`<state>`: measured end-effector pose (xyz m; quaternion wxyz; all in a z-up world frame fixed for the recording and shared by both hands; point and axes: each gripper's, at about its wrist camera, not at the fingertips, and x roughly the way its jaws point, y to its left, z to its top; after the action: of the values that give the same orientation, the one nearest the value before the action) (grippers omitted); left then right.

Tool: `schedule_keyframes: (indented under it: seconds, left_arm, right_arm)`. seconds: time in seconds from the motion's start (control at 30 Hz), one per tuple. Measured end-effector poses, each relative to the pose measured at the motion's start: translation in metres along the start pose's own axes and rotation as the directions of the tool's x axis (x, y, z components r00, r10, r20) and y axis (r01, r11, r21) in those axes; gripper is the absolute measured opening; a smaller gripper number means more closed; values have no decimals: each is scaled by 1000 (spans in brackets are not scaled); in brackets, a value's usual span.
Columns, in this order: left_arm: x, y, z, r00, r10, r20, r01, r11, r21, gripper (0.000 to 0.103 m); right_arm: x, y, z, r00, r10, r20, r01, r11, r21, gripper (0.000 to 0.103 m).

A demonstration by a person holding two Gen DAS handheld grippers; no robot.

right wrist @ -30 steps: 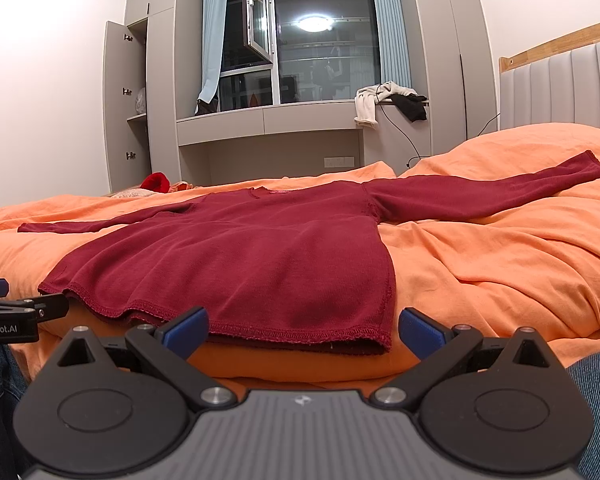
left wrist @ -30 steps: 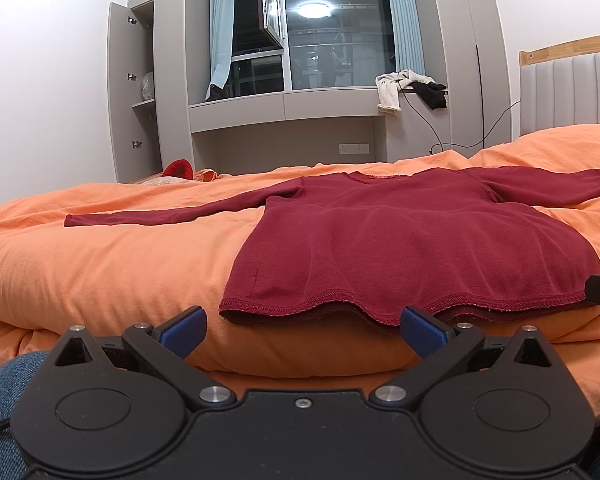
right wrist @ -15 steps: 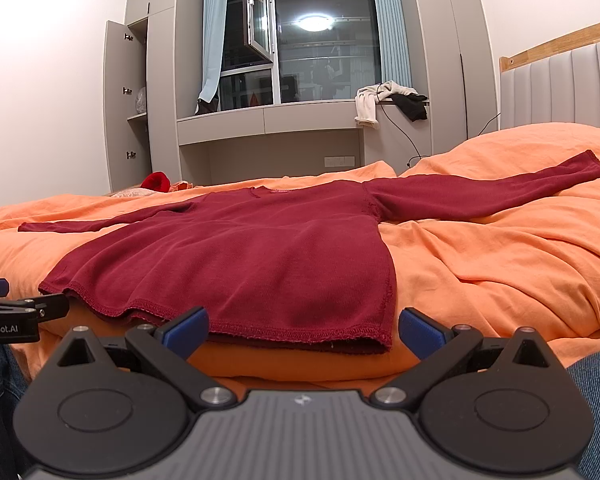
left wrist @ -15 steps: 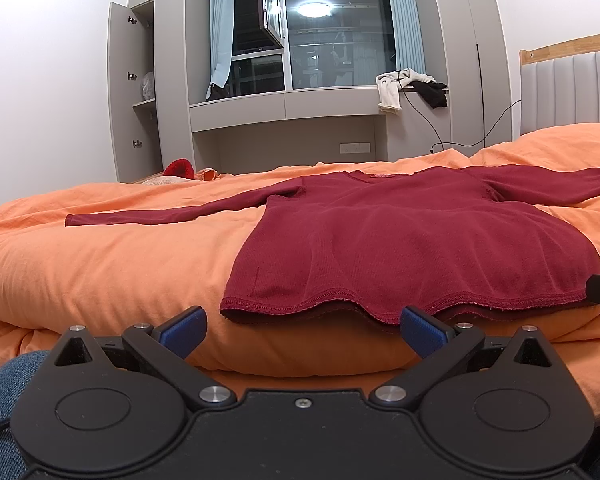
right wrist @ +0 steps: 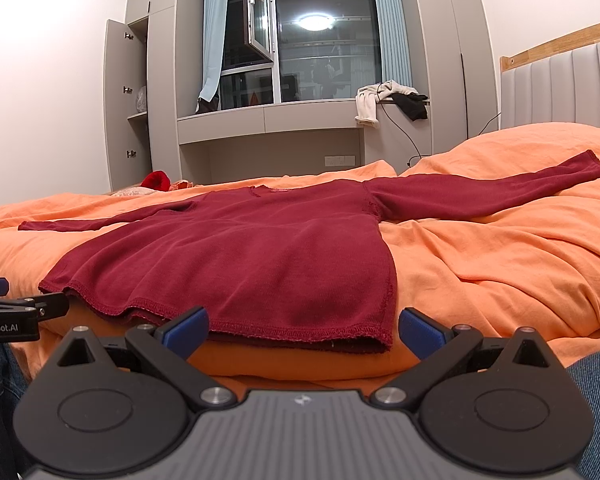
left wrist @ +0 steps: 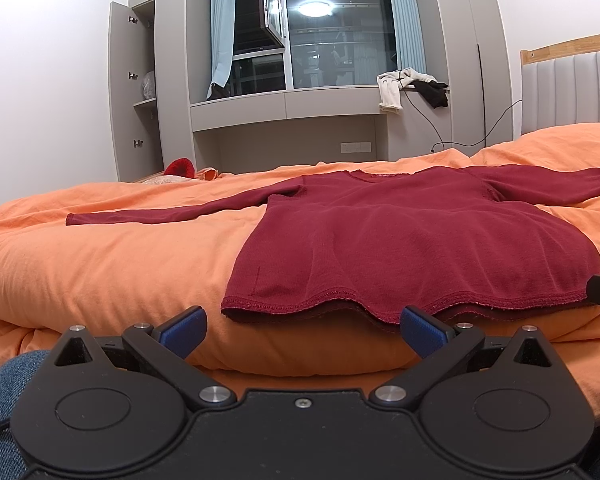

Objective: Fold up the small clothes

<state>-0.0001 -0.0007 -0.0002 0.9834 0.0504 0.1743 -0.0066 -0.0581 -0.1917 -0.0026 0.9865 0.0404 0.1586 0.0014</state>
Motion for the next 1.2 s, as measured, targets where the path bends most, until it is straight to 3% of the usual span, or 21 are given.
schedule_keyframes:
  seconds: [0.57, 0.83, 1.03, 1.2]
  left_arm:
    - [0, 0, 0, 1000, 2, -2, -2, 1000, 2, 103]
    - [13, 6, 6, 999, -3, -39, 3, 1000, -7, 103]
    - [26, 10, 36, 998, -24, -53, 24, 1000, 4, 103]
    - [47, 10, 80, 999, 37, -32, -37, 999, 2, 103]
  right_arm:
    - [0, 0, 0, 1000, 1, -1, -1, 1000, 0, 103]
    - [1, 0, 2, 1000, 11, -5, -11, 1000, 11, 103]
    - [11, -24, 26, 988, 150, -47, -142, 980, 137, 103]
    - [21, -43, 66, 997, 81, -14, -80, 992, 99, 103]
